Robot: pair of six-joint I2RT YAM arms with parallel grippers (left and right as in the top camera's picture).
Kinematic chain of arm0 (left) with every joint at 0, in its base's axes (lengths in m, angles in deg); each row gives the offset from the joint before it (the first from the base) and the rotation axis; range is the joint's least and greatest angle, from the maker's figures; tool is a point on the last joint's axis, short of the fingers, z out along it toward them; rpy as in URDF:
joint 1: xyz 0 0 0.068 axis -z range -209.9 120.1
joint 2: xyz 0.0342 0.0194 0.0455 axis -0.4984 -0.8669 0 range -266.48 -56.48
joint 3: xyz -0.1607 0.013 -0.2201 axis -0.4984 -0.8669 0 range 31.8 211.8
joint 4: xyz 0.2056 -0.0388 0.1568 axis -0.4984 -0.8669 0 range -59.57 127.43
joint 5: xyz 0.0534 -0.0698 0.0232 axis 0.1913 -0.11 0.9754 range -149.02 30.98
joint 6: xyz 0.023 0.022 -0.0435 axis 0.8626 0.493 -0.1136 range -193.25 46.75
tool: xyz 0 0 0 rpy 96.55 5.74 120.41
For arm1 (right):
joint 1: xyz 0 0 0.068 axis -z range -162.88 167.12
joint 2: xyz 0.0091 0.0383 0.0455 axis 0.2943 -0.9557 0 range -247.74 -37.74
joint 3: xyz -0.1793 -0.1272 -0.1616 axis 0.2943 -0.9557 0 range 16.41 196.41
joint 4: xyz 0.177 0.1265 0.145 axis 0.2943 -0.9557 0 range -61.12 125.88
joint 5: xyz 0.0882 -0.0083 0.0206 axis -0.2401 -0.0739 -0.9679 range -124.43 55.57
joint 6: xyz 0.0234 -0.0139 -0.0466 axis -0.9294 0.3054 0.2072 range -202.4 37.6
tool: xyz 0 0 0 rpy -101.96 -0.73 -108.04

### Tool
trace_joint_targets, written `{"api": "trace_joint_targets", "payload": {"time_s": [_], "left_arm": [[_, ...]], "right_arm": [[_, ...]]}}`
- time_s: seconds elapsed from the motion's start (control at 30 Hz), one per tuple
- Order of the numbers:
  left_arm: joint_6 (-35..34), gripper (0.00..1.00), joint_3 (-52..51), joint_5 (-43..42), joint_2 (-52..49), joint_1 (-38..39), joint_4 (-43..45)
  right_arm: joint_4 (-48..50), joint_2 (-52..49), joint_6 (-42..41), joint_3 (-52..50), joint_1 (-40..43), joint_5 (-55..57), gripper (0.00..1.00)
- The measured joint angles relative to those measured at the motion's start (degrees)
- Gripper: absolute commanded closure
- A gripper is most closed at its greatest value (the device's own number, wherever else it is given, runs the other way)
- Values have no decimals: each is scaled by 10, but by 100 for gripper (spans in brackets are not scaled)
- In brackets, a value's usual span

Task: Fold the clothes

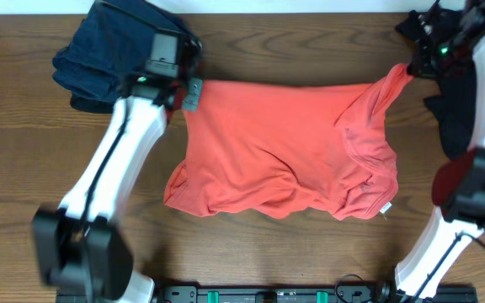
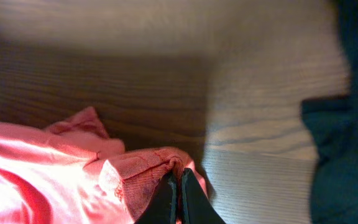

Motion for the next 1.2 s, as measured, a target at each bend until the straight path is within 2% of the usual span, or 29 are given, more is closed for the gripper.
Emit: {"api": "trace_joint_targets", "payload": {"time_s": [0.23,0.53,0.73,0.87,1.2], "left_arm": [[0,94,4,0,125,0,0],[-1,94,4,0,288,0,-4],[-1,94,4,2,379,14,-10],[-1,94,4,2,410,24,1],[-15,94,35,2,470,28,1]], "right_arm": [[2,136,52,0,0,-19,99],[1,335,162,1,0,-113,99],[-7,435,192,8,0,-123,99],[-6,461,181,9,0,-117,99],[38,530,49,13,49,5,99]]}}
